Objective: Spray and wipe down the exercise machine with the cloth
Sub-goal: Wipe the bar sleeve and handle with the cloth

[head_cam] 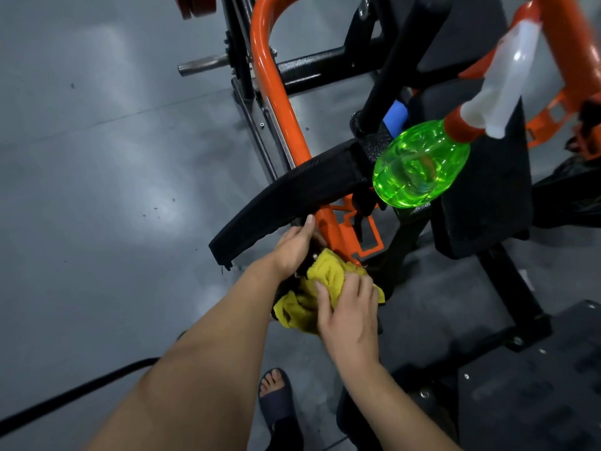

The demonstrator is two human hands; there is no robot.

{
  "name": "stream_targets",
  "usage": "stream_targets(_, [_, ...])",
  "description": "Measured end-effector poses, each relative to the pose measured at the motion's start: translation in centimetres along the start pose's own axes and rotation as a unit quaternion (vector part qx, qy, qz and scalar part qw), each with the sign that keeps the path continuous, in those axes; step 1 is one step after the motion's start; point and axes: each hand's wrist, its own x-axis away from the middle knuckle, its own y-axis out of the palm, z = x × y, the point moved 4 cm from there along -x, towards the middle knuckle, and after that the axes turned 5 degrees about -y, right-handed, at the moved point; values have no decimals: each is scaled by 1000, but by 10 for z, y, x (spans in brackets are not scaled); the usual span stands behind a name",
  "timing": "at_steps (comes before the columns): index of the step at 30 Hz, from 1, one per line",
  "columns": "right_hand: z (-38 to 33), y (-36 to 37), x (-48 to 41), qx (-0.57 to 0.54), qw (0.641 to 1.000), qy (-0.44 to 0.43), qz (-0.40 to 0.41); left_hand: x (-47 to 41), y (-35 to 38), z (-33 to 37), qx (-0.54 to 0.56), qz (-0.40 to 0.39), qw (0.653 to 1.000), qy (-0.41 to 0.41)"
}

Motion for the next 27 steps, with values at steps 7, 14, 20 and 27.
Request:
stream_targets(7, [-27, 16, -72, -59, 993, 22, -104, 45, -16, 30, 74, -9, 993, -89])
stream_targets(14, [-1, -4, -37, -184, 976, 58, -101, 39, -9, 35, -26, 3, 999, -44])
stream_targets(20, [9, 0, -27, -150, 974, 69, -156, 32, 1, 33, -133, -7, 991, 10])
stream_targets(27, [-22, 12, -71, -73, 970, 80, -216, 30, -12, 35, -43, -36, 998, -17])
